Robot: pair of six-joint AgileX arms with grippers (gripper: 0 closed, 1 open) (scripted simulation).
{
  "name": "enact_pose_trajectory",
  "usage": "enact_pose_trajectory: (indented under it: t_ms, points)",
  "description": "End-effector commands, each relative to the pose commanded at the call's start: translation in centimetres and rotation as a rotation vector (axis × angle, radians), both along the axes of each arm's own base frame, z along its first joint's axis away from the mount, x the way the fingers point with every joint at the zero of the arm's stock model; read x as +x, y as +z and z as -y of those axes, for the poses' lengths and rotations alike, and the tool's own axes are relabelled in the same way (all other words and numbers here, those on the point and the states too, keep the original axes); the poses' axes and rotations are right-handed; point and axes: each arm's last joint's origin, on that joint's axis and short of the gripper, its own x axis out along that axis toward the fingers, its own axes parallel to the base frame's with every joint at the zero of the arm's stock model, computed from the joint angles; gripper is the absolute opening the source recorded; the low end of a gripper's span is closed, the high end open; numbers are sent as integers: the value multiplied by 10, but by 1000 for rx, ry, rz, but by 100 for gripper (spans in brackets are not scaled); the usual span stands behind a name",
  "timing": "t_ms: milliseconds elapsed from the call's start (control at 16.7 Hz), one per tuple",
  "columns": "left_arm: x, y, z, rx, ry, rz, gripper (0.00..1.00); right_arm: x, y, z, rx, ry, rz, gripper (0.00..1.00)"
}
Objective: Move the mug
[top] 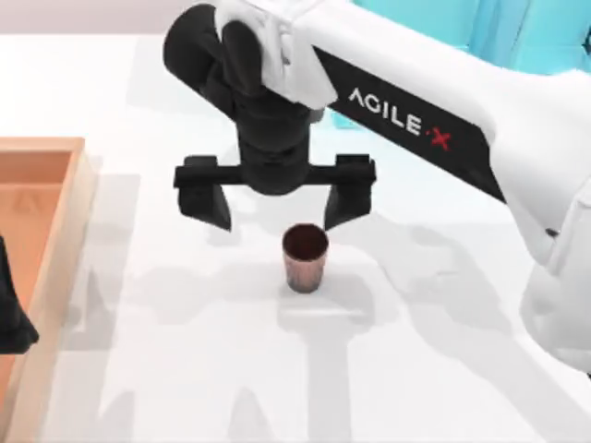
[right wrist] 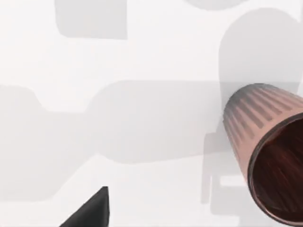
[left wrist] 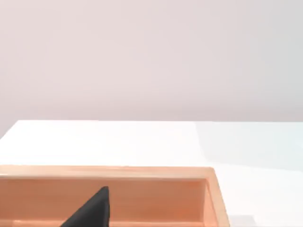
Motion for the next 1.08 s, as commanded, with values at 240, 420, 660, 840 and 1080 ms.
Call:
enact_pose_trajectory:
  t_ms: [240,420,660,840,1080]
  points:
    - [0,0,0,0,0,0,100,1,-44,2,-2,0,-2,100]
    - [0,0,0,0,0,0,100,1,-56,3,0,0,0,100]
    - [0,0,0,0,0,0,100,1,-56,3,0,0,0,92]
    - [0,0,0,0,0,0,100,1,-56,3,0,0,0,70]
    - [0,0,0,0,0,0,100,1,-56,3,0,0,0,40]
